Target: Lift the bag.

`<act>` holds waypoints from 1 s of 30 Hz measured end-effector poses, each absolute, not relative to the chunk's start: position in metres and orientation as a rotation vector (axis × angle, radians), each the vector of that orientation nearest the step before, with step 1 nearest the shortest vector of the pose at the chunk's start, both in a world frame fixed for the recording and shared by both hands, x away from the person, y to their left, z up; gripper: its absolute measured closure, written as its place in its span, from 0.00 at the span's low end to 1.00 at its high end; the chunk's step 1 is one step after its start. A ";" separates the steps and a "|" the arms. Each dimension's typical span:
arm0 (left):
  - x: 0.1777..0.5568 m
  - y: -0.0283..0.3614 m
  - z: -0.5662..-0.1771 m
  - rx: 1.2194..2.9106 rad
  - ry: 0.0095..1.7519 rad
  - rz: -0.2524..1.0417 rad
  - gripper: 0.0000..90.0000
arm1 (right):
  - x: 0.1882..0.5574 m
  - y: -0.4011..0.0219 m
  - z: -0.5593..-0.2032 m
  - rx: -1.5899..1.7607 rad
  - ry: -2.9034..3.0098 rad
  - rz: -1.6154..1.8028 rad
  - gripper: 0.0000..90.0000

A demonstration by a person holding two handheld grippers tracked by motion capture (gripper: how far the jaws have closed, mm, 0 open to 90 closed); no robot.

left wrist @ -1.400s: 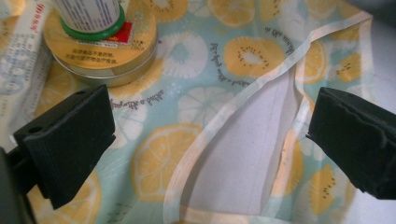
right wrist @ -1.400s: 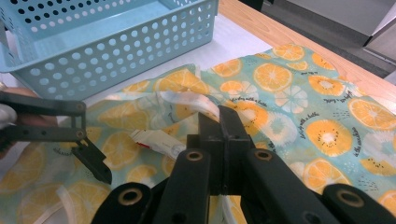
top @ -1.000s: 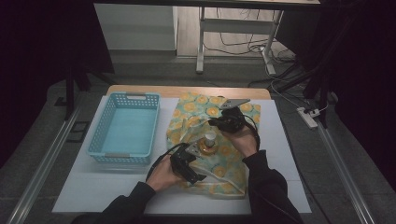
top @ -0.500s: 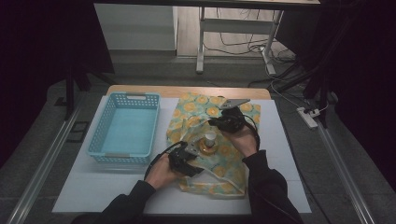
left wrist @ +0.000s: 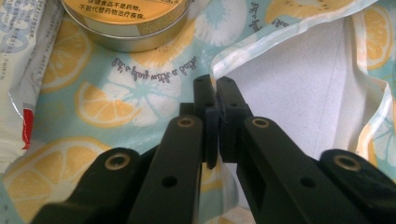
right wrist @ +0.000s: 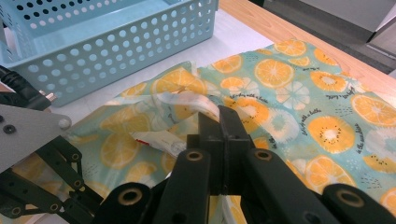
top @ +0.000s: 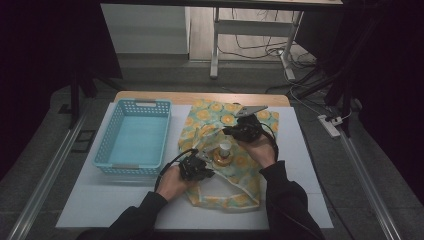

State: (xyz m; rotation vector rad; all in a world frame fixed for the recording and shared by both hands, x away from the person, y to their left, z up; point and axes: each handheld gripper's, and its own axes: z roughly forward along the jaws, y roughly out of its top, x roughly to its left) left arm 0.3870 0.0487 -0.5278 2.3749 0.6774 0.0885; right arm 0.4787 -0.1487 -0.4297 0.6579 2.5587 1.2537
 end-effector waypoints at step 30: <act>0.394 0.066 -0.475 2.205 0.748 -0.006 1.00 | 0.470 -0.148 -0.410 0.640 2.592 1.277 1.00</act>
